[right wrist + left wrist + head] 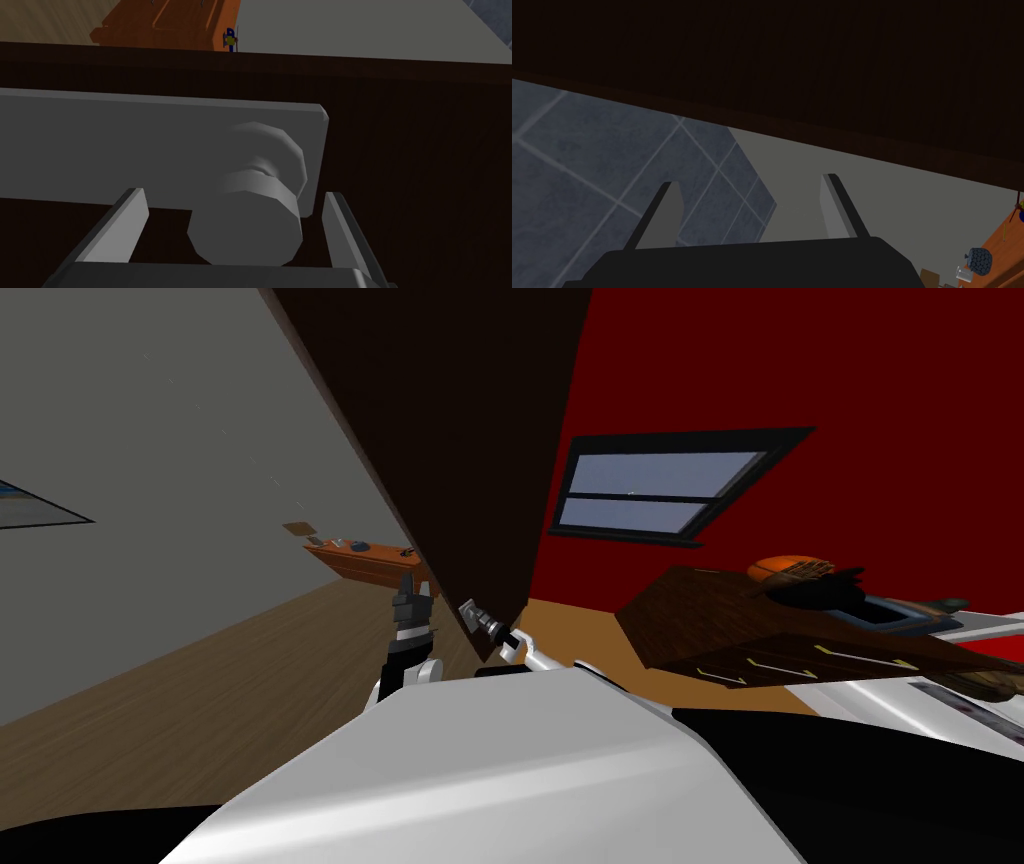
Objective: Push the door open
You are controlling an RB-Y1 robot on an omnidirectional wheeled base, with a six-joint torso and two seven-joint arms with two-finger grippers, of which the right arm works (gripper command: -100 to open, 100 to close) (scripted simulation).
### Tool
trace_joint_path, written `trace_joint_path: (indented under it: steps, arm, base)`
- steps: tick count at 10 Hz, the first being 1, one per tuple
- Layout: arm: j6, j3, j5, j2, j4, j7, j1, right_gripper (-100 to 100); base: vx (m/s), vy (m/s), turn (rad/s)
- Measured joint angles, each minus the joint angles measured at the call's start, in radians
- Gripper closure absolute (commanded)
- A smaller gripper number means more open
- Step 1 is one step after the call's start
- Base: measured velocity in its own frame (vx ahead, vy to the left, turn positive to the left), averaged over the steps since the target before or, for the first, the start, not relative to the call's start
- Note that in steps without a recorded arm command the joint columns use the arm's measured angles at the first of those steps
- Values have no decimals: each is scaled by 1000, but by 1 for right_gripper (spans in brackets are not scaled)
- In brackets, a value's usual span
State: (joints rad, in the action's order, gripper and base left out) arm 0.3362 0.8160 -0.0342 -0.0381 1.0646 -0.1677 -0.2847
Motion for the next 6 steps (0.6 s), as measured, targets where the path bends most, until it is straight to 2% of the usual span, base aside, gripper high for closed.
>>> trace_joint_path:
  steps: [4, 5, 6]
  arm:
    - [1, -1, 0, -1, 1, 1, -1, 100]
    - [0, -1, 0, -3, 0, 1, 0, 100]
    - [0, -1, 0, -3, -1, 1, 0, 100]
  base:
    - [-16, -24, -1]
    - [0, 0, 0]
    - [44, 86, -98]
